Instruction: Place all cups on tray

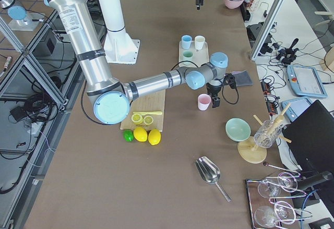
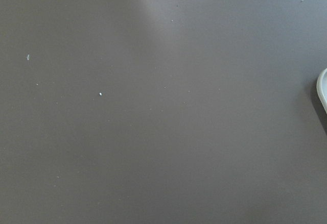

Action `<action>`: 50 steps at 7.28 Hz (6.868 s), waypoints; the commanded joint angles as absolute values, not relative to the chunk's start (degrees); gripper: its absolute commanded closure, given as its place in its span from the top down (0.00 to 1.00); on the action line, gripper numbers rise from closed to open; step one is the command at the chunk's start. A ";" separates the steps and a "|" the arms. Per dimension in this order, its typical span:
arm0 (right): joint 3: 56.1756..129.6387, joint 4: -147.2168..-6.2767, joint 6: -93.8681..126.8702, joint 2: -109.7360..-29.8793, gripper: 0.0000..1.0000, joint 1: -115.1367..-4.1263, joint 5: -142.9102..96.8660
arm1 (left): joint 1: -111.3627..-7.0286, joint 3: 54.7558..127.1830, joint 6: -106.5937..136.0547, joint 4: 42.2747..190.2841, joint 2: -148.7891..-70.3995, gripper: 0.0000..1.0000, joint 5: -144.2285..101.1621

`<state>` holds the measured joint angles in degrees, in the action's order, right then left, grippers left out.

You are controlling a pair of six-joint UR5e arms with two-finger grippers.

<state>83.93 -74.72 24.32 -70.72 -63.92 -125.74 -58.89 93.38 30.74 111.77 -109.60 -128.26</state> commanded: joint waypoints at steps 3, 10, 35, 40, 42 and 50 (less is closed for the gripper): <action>81.82 -69.61 30.57 -71.63 0.96 -60.13 -124.37 | -58.89 93.52 30.59 111.88 -109.69 0.98 -128.06; 88.40 -70.49 42.37 -70.15 0.00 -56.70 -122.43 | -58.89 92.99 30.59 114.77 -108.20 0.98 -127.97; 101.19 -99.16 -0.88 -94.27 1.00 -80.68 -131.57 | -92.46 99.05 -22.59 66.53 -93.25 0.98 -128.14; 101.94 -94.75 -1.23 -97.56 1.00 -86.74 -131.66 | -92.55 104.94 -23.03 66.71 -92.55 0.98 -128.23; 102.65 -94.75 -1.32 -97.73 1.00 -86.75 -131.84 | -92.46 104.07 -22.85 70.30 -92.55 0.98 -128.23; 103.18 -94.66 -1.23 -96.77 1.00 -86.66 -133.15 | -92.72 103.18 -22.68 71.10 -92.64 0.98 -129.20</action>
<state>103.19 -94.67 -1.20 -96.77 -86.70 -133.01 -92.72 102.99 -22.65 71.10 -92.58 -129.20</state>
